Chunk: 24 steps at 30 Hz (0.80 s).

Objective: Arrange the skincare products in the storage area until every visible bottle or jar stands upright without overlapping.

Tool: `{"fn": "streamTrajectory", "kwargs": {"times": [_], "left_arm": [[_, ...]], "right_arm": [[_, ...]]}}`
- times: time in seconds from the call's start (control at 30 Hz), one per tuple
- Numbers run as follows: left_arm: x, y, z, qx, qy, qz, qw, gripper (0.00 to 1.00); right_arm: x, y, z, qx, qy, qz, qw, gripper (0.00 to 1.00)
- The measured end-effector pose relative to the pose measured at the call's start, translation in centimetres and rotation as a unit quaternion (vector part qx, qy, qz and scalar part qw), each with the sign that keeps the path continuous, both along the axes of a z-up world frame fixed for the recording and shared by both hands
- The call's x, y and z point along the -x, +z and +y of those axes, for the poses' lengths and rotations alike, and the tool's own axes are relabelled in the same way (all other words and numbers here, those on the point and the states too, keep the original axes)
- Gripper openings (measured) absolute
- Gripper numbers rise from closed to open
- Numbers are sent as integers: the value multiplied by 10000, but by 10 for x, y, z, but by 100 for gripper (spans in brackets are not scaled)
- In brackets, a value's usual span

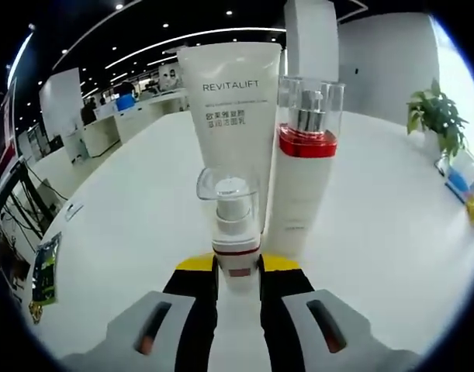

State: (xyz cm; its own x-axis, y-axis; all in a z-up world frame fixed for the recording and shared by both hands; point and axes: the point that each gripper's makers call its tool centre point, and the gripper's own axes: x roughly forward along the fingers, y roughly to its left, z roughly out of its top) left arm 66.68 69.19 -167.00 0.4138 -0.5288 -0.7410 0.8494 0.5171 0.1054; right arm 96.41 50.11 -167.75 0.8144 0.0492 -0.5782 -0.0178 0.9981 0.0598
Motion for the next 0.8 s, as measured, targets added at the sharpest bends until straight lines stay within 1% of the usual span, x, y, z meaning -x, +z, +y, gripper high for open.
{"fn": "streamTrajectory", "kwargs": {"times": [0.4, 0.8], "left_arm": [[0, -1, 0, -10, 12, 26, 10000, 24], [2, -2, -1, 4, -25, 86, 10000, 24]], "right_arm": [[-7, 0, -1, -14, -58, -55, 10000, 17], [-9, 1, -2, -47, -50, -58, 10000, 18]]}}
